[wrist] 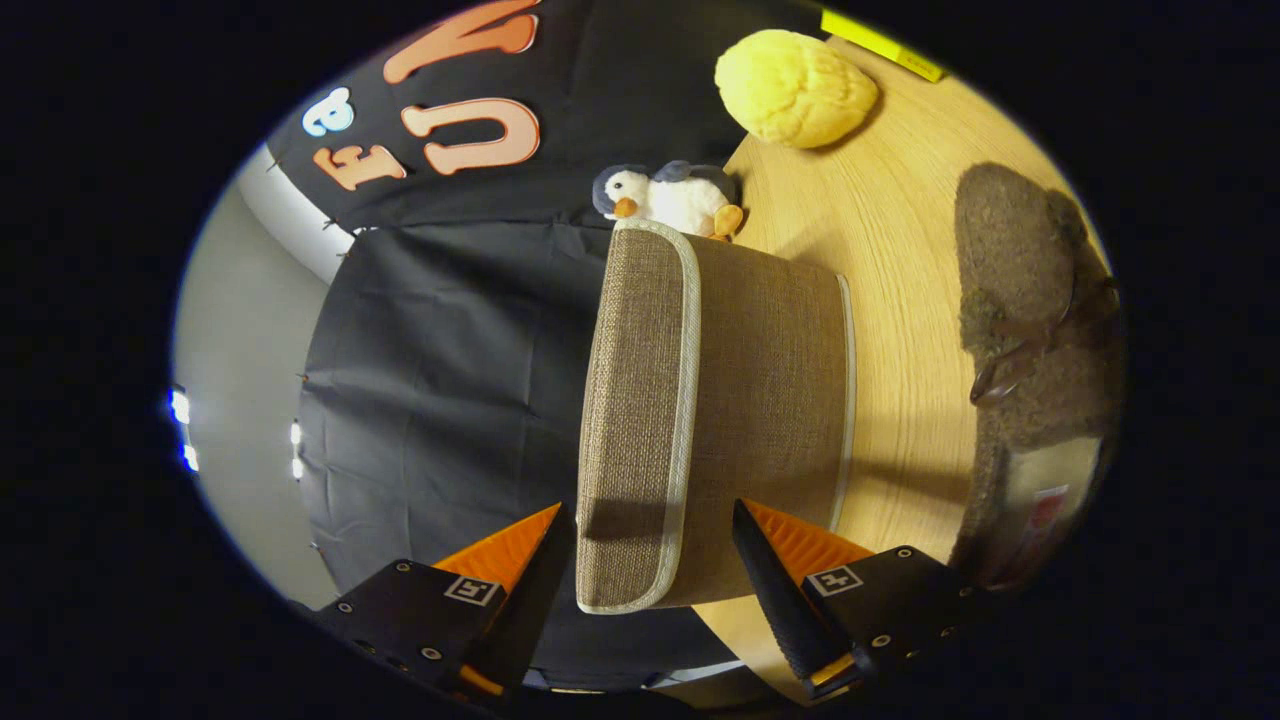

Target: Open the storage box then place both shoes into the box .Put the left shoe in first, then the right shoe, with the right side of both shoes facing outward in a uniform manner.

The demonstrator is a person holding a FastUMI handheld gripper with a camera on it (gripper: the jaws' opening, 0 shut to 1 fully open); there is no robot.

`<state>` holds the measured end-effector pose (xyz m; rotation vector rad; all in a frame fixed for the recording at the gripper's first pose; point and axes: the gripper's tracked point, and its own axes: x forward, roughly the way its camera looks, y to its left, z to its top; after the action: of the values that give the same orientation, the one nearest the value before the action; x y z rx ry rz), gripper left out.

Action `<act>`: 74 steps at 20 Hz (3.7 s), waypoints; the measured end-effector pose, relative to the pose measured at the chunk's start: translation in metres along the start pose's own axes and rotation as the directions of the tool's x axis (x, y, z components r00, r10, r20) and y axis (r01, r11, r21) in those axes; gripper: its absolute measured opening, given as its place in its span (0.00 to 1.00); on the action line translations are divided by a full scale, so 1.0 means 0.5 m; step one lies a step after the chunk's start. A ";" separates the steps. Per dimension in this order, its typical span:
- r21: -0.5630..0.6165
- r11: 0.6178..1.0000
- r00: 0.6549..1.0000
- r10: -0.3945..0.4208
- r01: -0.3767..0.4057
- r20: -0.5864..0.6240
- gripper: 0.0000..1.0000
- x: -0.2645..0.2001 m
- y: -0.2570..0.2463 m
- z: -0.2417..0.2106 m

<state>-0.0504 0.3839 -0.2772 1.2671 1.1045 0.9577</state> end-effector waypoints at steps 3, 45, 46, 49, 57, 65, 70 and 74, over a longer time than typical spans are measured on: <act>0.046 0.996 0.996 0.077 -0.079 0.042 0.93 -0.003 0.019 0.010; -0.351 0.925 0.989 -0.123 0.144 0.083 0.12 0.403 0.477 -0.044; -0.357 0.921 0.988 -0.138 0.156 0.076 0.24 0.422 0.472 -0.047; -0.375 0.914 0.988 -0.141 0.155 0.065 0.60 0.436 0.474 -0.051; -0.488 0.786 0.921 -0.269 0.379 0.282 0.89 0.229 0.386 0.061; -0.492 0.595 0.772 -0.466 0.635 0.433 0.96 -0.075 0.198 0.132; -0.447 0.510 0.678 -0.573 0.735 0.460 0.96 -0.217 0.062 0.144; -0.423 0.456 0.618 -0.650 0.783 0.442 0.96 -0.282 -0.044 0.133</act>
<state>-0.0187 0.2301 -0.2874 0.2696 0.9209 0.3956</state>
